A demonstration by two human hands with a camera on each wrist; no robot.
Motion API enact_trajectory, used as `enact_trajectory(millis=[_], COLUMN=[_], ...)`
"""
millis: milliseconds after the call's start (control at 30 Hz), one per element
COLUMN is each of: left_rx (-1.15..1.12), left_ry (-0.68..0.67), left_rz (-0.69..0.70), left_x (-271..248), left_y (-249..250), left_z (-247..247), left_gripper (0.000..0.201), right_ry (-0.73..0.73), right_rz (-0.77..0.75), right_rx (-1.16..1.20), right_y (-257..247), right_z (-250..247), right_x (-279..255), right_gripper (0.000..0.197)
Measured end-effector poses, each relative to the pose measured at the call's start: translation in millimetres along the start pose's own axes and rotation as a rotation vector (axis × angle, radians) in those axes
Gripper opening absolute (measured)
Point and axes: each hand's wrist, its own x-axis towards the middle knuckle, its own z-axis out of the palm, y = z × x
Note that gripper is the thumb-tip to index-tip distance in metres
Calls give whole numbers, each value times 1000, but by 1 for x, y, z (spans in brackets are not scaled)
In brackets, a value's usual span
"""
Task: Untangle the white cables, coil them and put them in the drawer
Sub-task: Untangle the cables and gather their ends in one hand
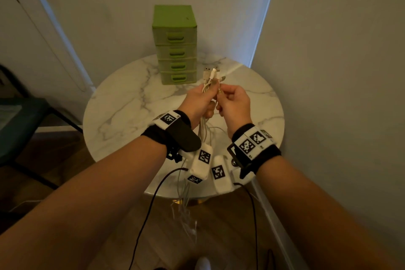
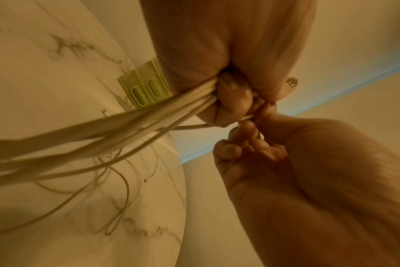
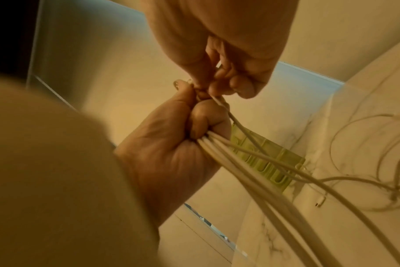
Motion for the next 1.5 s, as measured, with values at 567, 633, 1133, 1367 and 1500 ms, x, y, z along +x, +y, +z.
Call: enact_trajectory(millis=[567,633,1133,1367,1500], left_rx=[-382,-239,337,260,274], left_ry=[30,91,42,321,306], left_rz=[6,51,145,242,329], left_x=[28,34,43,63,60], left_y=[33,42,33,49,46], left_z=[-38,-54,-59,-102,-105], left_gripper=[38,38,33,27,15], right_ry=[-494,-523,-352,-330,-238], right_rz=[119,91,-258,-108,-120], right_rx=[-262,-546,-583,-858,-754], right_y=[4,12,-26,10,13], right_z=[-41,-51,26,-19,-26], right_x=[16,19,70,74,75], right_gripper=[21,24,22,24,29])
